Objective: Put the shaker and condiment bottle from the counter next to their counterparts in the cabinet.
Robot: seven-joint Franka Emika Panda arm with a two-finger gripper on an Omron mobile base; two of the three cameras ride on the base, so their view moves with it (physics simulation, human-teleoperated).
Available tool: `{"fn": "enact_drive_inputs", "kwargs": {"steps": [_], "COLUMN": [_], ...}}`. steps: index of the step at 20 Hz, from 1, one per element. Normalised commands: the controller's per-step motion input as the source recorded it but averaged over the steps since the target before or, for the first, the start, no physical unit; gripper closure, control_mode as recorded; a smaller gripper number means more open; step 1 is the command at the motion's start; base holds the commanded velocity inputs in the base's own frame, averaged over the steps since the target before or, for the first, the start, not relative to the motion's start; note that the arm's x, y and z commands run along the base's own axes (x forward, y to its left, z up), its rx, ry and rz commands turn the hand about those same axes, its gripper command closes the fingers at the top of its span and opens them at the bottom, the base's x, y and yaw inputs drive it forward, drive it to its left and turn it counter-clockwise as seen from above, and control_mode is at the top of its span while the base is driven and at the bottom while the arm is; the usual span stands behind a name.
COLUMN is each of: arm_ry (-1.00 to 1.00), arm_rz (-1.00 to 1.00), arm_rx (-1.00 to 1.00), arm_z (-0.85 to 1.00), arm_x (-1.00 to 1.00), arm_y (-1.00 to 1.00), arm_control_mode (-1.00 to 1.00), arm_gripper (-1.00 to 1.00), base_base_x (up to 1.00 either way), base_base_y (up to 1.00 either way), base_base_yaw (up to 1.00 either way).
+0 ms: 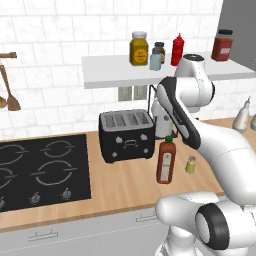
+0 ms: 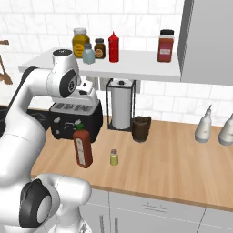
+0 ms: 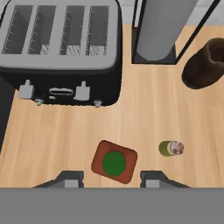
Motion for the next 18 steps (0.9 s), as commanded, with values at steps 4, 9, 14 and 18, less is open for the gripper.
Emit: {"fn": "enact_drive_inputs", "kwargs": {"steps": [4,9,14,18], "arm_ry": [0.0,0.0,0.0,0.0], "arm_rz": [0.0,0.02,0.14,0.23], "arm_rx": [0.0,0.0,0.0,0.0], "arm_z": [0.0,-0.16,-0.32,-0.4], "arm_x": [0.0,0.0,0.0,0.0], "arm_y": [0.0,-0.05,-0.12,-0.02], "arm_control_mode": [-1.0,-1.0,-1.0,-1.0], "arm_gripper": [-1.0,-1.0,-1.0,-1.0], "base_base_x": [0.0,0.0,0.0,0.0], "base_base_y": [0.0,0.0,0.0,0.0], "base_base_yaw": [0.0,0.0,0.0,0.0]}}
